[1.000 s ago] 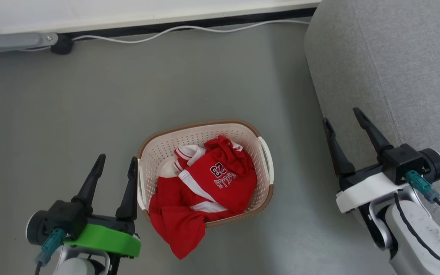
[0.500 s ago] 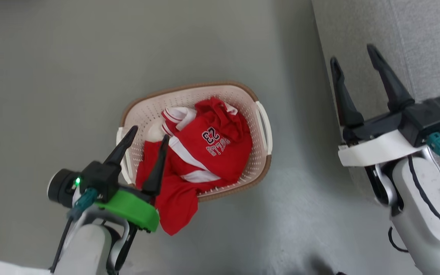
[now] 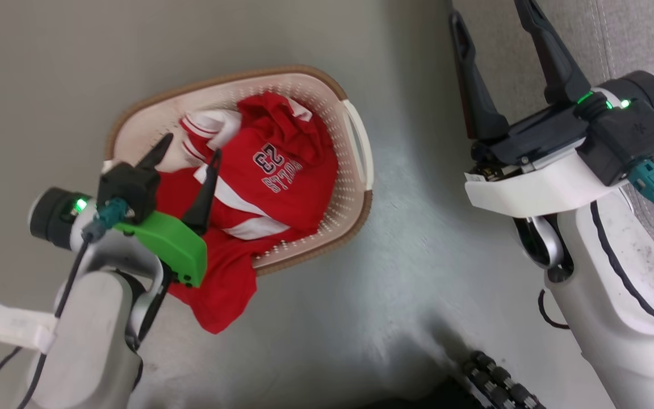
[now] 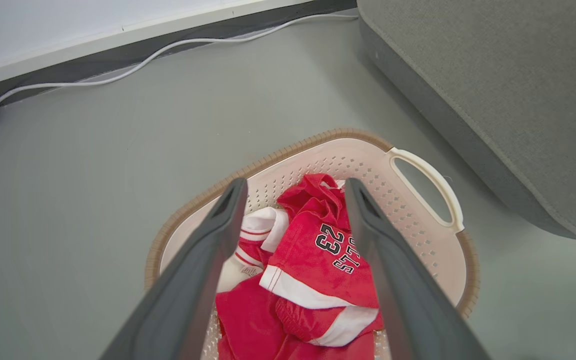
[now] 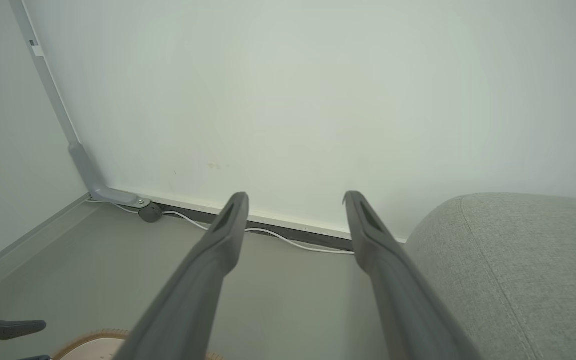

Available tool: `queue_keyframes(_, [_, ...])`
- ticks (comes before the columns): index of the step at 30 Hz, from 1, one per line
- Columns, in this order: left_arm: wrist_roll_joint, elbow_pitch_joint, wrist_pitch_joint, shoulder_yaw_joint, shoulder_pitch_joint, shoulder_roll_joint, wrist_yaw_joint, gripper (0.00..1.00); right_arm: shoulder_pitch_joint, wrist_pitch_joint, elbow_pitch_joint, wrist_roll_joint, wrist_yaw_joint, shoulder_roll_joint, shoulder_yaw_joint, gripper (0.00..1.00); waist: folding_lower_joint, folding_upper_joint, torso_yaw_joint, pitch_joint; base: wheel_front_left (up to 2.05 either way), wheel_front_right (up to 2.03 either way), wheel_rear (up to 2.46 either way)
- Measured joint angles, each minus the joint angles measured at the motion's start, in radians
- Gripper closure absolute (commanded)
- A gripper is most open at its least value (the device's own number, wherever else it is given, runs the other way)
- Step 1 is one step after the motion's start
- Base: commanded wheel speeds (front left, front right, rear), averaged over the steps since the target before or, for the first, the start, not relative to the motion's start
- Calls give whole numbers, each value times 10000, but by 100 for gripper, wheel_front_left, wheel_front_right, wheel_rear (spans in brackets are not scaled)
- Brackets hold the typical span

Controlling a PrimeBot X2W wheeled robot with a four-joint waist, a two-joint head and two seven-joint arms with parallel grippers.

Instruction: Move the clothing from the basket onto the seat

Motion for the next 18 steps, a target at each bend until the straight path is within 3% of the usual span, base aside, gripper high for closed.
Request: queue_keyframes(18, [-278, 280, 2173, 368, -1250, 792, 0, 0, -1263, -2, -190, -42, 263, 1030, -314, 0, 0, 0, -1544, 2433, 0, 0, 0])
